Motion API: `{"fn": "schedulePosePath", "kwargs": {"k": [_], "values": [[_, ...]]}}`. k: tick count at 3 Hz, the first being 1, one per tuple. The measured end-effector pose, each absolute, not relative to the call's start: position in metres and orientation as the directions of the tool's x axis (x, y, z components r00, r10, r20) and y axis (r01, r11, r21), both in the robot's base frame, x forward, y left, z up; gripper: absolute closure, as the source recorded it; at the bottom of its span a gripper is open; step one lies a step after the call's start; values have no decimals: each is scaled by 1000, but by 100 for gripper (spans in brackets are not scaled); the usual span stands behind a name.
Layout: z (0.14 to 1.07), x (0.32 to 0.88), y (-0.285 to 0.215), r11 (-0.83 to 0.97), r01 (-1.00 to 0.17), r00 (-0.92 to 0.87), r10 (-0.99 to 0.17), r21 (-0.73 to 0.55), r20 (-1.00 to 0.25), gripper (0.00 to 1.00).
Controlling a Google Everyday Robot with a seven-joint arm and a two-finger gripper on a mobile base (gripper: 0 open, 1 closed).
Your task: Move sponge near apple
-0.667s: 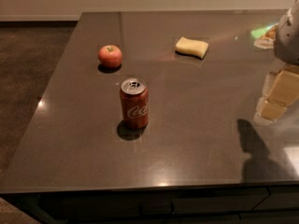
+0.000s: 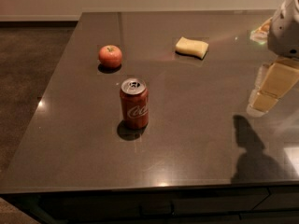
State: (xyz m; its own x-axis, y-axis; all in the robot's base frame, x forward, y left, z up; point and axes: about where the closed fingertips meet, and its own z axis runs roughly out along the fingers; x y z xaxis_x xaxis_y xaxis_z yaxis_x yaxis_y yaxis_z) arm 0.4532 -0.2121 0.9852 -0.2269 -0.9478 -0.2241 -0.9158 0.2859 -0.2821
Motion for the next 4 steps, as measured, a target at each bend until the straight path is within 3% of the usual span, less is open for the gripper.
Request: {"fn": "schedulePosePath", "kwargs": {"k": [4], "values": [[960, 661, -222, 513, -809, -369, -823, -287, -432, 0]]}}
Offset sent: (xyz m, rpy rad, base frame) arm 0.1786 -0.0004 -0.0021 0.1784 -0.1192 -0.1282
